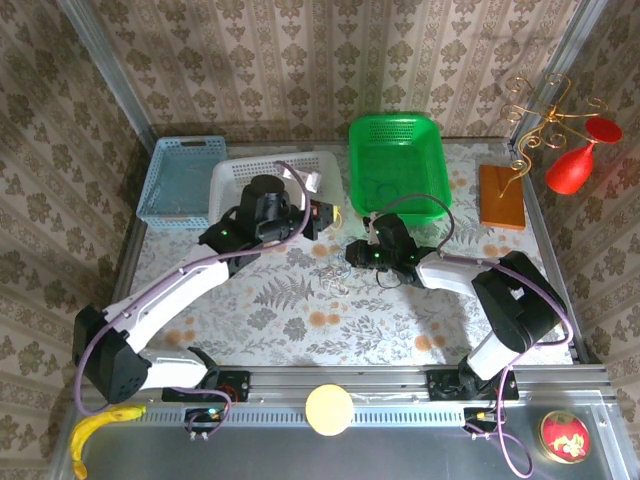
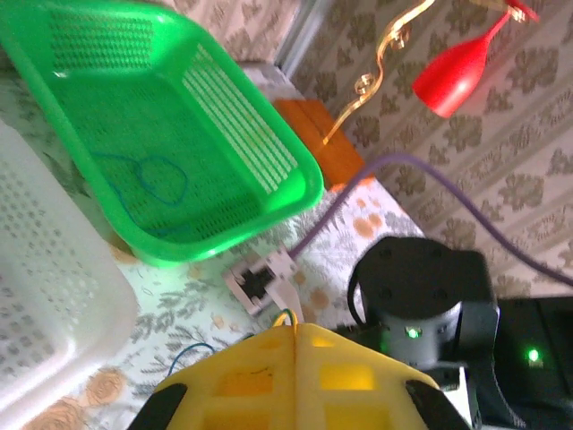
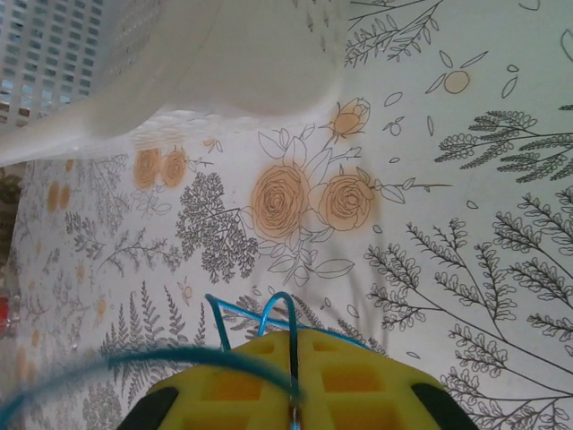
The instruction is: Untangle the cables
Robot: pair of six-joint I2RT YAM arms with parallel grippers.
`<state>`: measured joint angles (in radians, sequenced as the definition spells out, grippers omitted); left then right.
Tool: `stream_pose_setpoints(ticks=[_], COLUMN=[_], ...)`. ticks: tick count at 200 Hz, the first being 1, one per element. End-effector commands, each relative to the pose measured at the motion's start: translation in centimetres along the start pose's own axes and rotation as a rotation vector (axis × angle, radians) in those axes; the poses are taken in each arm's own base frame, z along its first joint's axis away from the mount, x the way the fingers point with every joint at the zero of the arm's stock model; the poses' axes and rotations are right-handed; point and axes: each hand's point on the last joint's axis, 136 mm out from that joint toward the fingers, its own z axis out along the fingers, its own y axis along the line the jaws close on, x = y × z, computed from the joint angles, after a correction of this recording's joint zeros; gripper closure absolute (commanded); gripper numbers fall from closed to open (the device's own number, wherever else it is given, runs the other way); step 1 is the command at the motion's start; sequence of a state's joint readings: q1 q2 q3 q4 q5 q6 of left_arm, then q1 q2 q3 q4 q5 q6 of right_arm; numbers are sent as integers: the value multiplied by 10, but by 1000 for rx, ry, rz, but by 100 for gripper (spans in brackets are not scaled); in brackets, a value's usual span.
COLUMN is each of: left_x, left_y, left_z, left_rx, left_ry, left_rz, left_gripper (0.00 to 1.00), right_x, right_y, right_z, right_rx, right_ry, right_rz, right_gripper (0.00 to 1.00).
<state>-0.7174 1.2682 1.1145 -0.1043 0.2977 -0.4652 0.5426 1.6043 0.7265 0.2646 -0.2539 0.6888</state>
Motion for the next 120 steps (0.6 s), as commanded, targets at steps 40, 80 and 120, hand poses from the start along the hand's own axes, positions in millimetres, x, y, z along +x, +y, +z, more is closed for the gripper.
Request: stream_pose_setpoints(ticks=[40, 80, 120], left_x=[-58, -72, -63], left_y=[30, 69, 138], left_z=[-37, -48, -38], left_rx=[-37, -140, -302], left_ry=[-158, -181, -126], left_rz=[-30, -16, -26], left_gripper=[100, 100, 100], right_x=[6, 1, -12], right_y=[-11, -4, 9], right_z=[-19, -37, -57], right_rx=[39, 33, 20], right_ry=[-36, -58, -101], right_rz=[5, 0, -16], right_gripper=[96, 96, 96])
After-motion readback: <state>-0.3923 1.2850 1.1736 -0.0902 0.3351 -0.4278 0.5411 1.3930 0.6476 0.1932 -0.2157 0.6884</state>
